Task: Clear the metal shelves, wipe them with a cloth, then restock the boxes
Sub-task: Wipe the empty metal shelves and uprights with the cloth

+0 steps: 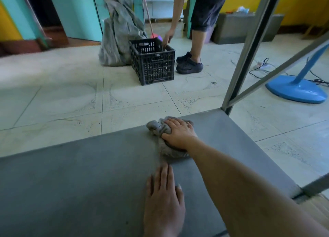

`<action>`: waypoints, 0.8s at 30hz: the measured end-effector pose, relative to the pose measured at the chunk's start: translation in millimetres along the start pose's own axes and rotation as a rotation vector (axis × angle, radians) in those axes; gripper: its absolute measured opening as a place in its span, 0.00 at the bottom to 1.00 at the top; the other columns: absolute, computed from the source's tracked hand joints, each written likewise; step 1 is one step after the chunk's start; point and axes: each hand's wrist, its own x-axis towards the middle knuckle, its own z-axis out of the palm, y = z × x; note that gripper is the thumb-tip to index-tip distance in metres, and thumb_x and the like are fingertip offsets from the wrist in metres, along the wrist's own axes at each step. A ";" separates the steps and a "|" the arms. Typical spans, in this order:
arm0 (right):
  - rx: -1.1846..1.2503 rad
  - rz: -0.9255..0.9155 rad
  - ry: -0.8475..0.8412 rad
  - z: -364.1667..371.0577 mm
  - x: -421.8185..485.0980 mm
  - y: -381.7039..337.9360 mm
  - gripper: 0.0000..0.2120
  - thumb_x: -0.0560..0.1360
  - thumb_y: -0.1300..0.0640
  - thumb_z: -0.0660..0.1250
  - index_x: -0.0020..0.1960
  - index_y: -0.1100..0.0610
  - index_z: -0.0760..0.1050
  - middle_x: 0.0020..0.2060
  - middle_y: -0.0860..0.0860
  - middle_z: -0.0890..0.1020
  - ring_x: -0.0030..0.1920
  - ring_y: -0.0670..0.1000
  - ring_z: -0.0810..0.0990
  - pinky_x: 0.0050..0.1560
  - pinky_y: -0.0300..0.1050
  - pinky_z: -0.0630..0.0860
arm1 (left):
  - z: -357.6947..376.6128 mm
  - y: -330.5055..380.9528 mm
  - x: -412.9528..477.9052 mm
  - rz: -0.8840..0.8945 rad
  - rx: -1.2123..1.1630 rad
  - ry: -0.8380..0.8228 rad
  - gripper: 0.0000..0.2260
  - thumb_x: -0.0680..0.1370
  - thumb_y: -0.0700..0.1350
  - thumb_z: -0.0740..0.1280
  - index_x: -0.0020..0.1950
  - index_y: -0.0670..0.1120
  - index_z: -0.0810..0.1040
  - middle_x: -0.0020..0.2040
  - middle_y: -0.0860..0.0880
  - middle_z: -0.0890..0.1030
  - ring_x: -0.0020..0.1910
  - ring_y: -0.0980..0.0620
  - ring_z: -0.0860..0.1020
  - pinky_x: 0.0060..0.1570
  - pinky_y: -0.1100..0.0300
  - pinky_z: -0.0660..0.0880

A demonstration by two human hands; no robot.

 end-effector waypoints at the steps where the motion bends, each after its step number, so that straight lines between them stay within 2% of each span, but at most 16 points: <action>1: -0.002 -0.009 0.011 0.7 5.2 1.8 0.38 0.74 0.34 0.55 0.81 0.43 0.53 0.81 0.44 0.56 0.81 0.50 0.51 0.80 0.59 0.47 | -0.5 -2.2 1.4 0.011 -0.003 -0.005 0.26 0.78 0.54 0.56 0.70 0.43 0.77 0.72 0.47 0.76 0.69 0.47 0.76 0.66 0.49 0.61; 5: 0.002 -0.034 0.006 2.1 0.2 5.8 0.38 0.73 0.34 0.54 0.81 0.42 0.53 0.81 0.44 0.56 0.81 0.50 0.51 0.80 0.59 0.47 | -1.9 -2.3 -1.7 -0.001 -0.013 0.005 0.26 0.78 0.54 0.55 0.71 0.44 0.76 0.73 0.47 0.75 0.70 0.48 0.75 0.68 0.50 0.59; 6: -0.004 -0.032 0.017 2.2 -1.7 4.4 0.38 0.74 0.35 0.54 0.81 0.42 0.53 0.81 0.44 0.56 0.81 0.50 0.51 0.80 0.59 0.47 | -7.0 -1.5 -1.3 -0.015 -0.026 -0.024 0.28 0.79 0.55 0.52 0.74 0.45 0.73 0.75 0.47 0.72 0.73 0.48 0.72 0.70 0.51 0.57; 9: -0.019 -0.029 0.023 4.2 -27.0 5.3 0.37 0.75 0.35 0.55 0.81 0.43 0.53 0.81 0.44 0.56 0.81 0.49 0.51 0.80 0.59 0.48 | -11.2 2.5 -0.1 0.004 0.019 -0.044 0.35 0.77 0.57 0.36 0.81 0.48 0.58 0.82 0.50 0.57 0.81 0.51 0.52 0.78 0.52 0.46; 10: -0.018 -0.028 0.009 6.4 -42.4 7.0 0.37 0.75 0.35 0.55 0.81 0.43 0.53 0.81 0.44 0.56 0.81 0.49 0.51 0.80 0.58 0.47 | -10.5 2.1 -2.3 0.011 0.047 -0.036 0.35 0.77 0.55 0.34 0.81 0.48 0.59 0.82 0.49 0.56 0.81 0.51 0.51 0.79 0.50 0.47; 11: -0.012 -0.032 -0.001 7.7 -57.2 6.7 0.36 0.76 0.35 0.56 0.81 0.43 0.53 0.81 0.44 0.56 0.81 0.49 0.50 0.80 0.58 0.47 | -12.5 -1.9 -1.3 0.022 0.084 -0.039 0.34 0.77 0.53 0.35 0.79 0.47 0.62 0.81 0.47 0.59 0.81 0.49 0.53 0.79 0.47 0.52; 13: 0.021 -0.012 -0.020 6.5 -103.1 11.3 0.35 0.77 0.36 0.57 0.81 0.42 0.53 0.81 0.43 0.54 0.81 0.48 0.47 0.80 0.57 0.45 | -15.5 -2.6 -1.1 0.027 0.104 -0.055 0.30 0.76 0.50 0.46 0.75 0.43 0.70 0.77 0.44 0.69 0.77 0.45 0.65 0.73 0.43 0.65; 15: 0.034 0.014 -0.035 6.5 -154.1 14.3 0.37 0.75 0.35 0.56 0.81 0.42 0.52 0.81 0.42 0.52 0.81 0.47 0.44 0.80 0.56 0.42 | -15.4 -5.7 -0.3 0.010 0.070 -0.061 0.29 0.75 0.49 0.51 0.73 0.42 0.74 0.73 0.43 0.73 0.73 0.43 0.71 0.69 0.42 0.68; 16: 0.030 0.019 -0.051 8.9 -178.1 12.5 0.38 0.74 0.35 0.55 0.82 0.42 0.51 0.82 0.41 0.51 0.81 0.46 0.43 0.80 0.55 0.41 | -16.6 -8.2 1.4 -0.011 0.036 -0.083 0.29 0.76 0.50 0.50 0.75 0.43 0.72 0.75 0.43 0.71 0.75 0.44 0.68 0.72 0.43 0.65; 18: 0.017 0.002 -0.112 9.2 -226.7 13.6 0.39 0.74 0.34 0.55 0.82 0.42 0.49 0.82 0.41 0.48 0.81 0.46 0.40 0.80 0.54 0.39 | -21.5 -3.5 -3.0 -0.020 0.038 -0.139 0.32 0.77 0.53 0.45 0.81 0.46 0.60 0.82 0.47 0.57 0.81 0.49 0.54 0.77 0.47 0.52; 20: -0.013 -0.038 -0.160 4.5 -253.5 30.8 0.40 0.74 0.33 0.55 0.82 0.41 0.47 0.82 0.41 0.46 0.81 0.46 0.39 0.80 0.55 0.40 | -23.3 2.3 -5.8 -0.008 0.095 -0.182 0.33 0.77 0.52 0.41 0.83 0.46 0.50 0.83 0.48 0.45 0.82 0.50 0.43 0.78 0.49 0.45; 22: -0.045 -0.021 -0.167 -8.2 -260.4 64.1 0.40 0.75 0.33 0.55 0.82 0.40 0.46 0.82 0.40 0.46 0.81 0.46 0.40 0.81 0.55 0.43 | -26.8 10.3 -2.5 -0.005 0.142 -0.166 0.30 0.81 0.50 0.38 0.83 0.43 0.48 0.83 0.46 0.44 0.82 0.47 0.42 0.79 0.47 0.45; 24: -0.072 0.105 -0.177 -20.4 -265.3 96.2 0.38 0.79 0.35 0.56 0.83 0.41 0.44 0.82 0.42 0.44 0.81 0.46 0.38 0.81 0.55 0.42 | -31.8 21.2 1.3 -0.034 0.160 -0.188 0.28 0.84 0.52 0.43 0.82 0.41 0.48 0.83 0.44 0.46 0.82 0.45 0.45 0.79 0.47 0.45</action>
